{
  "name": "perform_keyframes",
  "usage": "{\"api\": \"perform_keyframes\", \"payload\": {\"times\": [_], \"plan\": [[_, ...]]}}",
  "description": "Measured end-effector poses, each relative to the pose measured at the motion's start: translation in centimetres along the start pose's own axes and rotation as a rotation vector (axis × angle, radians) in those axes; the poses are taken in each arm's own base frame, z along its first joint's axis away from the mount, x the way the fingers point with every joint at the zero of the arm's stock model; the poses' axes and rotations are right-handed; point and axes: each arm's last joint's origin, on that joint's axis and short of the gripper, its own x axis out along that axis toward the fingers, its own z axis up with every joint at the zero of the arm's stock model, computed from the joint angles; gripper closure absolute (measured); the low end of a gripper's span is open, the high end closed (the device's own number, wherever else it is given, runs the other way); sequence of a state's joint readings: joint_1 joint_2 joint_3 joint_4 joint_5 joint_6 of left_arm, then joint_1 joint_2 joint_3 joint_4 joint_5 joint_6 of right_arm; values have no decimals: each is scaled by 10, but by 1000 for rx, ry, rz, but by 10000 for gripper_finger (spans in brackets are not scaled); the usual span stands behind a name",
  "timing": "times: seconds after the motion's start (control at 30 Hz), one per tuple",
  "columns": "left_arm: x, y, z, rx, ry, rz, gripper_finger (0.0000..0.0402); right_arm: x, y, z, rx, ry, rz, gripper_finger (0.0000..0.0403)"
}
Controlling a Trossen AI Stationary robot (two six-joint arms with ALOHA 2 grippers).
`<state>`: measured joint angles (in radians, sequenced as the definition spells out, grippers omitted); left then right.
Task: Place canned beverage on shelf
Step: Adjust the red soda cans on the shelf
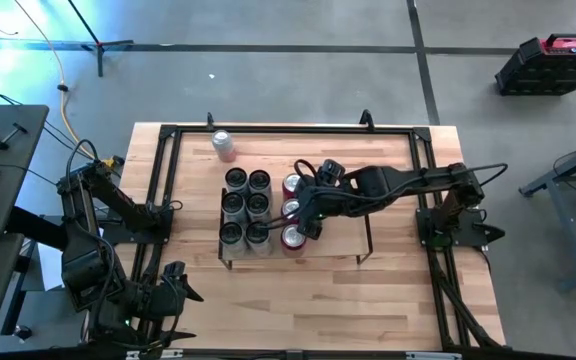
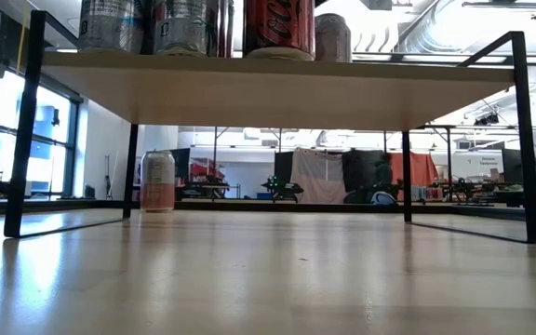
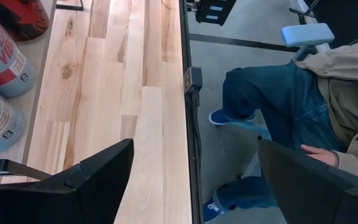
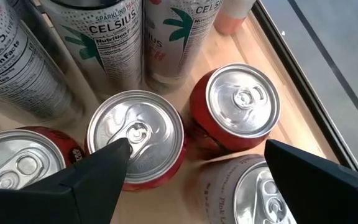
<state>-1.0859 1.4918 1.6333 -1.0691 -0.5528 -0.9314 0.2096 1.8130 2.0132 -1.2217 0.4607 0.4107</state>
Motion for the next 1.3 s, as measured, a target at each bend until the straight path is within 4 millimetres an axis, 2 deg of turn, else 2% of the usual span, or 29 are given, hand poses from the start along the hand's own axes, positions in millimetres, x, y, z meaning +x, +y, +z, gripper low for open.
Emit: {"api": "perform_keyframes", "payload": {"times": [0.33,0.53,1.07,1.2,1.3], "plan": [[0,0,0,0,0,0,67,-10,-1,8,21,-57,24,41],[0,0,0,0,0,0,67,8,5,8,10,-20,22,41],[0,0,0,0,0,0,67,5,3,4,18,16,18,41],[0,0,0,0,0,0,67,0,1,6,13,-3,36,41],[0,0,0,0,0,0,67,-16,-3,12,22,-66,64,41]]}}
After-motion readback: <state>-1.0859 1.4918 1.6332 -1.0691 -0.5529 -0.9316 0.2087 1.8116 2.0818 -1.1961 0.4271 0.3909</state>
